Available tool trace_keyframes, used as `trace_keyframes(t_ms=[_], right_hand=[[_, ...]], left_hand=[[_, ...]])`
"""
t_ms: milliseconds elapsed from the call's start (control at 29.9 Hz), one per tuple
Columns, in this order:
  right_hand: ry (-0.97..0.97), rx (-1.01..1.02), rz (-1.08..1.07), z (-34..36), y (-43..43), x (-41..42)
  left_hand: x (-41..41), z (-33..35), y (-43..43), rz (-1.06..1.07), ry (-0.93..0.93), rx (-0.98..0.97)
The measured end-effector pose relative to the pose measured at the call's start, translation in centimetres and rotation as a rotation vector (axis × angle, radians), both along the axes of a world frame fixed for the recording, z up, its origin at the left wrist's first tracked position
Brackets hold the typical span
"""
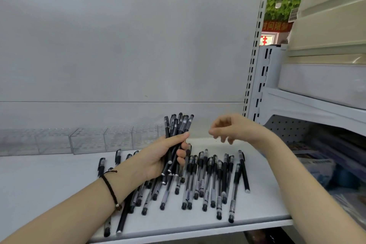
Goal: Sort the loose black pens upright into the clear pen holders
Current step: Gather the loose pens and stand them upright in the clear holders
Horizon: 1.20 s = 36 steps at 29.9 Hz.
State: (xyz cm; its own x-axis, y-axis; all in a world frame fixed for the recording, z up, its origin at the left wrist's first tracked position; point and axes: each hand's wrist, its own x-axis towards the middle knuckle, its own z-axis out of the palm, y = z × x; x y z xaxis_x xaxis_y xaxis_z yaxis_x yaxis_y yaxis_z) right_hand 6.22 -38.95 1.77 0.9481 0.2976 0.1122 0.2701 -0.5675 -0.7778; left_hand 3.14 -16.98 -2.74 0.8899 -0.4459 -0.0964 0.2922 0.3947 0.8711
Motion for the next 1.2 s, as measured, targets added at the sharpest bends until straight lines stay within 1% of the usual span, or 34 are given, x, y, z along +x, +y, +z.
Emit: trace_keyframes(t_ms=[201,335,402,602,770,937,1004,1138,1205], right_hand=[[0.02,-0.327,-0.164,-1.2,-2.5,-1.2],[0.049,-0.465,-0.245,-1.7,-3.5,-1.8],[0.057,-0.471,-0.281,-2.1,-3.7,-1.9],[0.105,-0.355,-0.313,-2.5,-3.9,-1.7],[0.093,-0.219,-0.273,-1.5,-3.0,-1.9],[0.145,-0.308,-0.261,-2.1,-0.8,-1.9],[0.134,-0.327,-0.279,-2.3,-0.6,-1.7],[0.115,-0.442,-0.28,-2.2,0.1,-1.8],[0.103,-0.468,-0.271,-2.4,0.5,-1.7]], left_hand=[[0.1,-0.1,0.0,-0.005,-0.036,0.023],[0.2,-0.2,0.0,-0.005,-0.038,0.017],[0.4,-0.3,0.1,-0.004,-0.036,0.015],[0.4,-0.4,0.2,0.002,-0.034,0.016],[0.4,-0.4,0.2,0.005,-0.054,0.033],[0.3,-0.4,0.2,0.005,-0.069,0.042],[0.3,-0.4,0.2,0.007,-0.071,0.043],[0.2,-0.4,0.1,0.006,-0.077,0.044],[0.1,-0.4,0.1,0.007,-0.077,0.045]])
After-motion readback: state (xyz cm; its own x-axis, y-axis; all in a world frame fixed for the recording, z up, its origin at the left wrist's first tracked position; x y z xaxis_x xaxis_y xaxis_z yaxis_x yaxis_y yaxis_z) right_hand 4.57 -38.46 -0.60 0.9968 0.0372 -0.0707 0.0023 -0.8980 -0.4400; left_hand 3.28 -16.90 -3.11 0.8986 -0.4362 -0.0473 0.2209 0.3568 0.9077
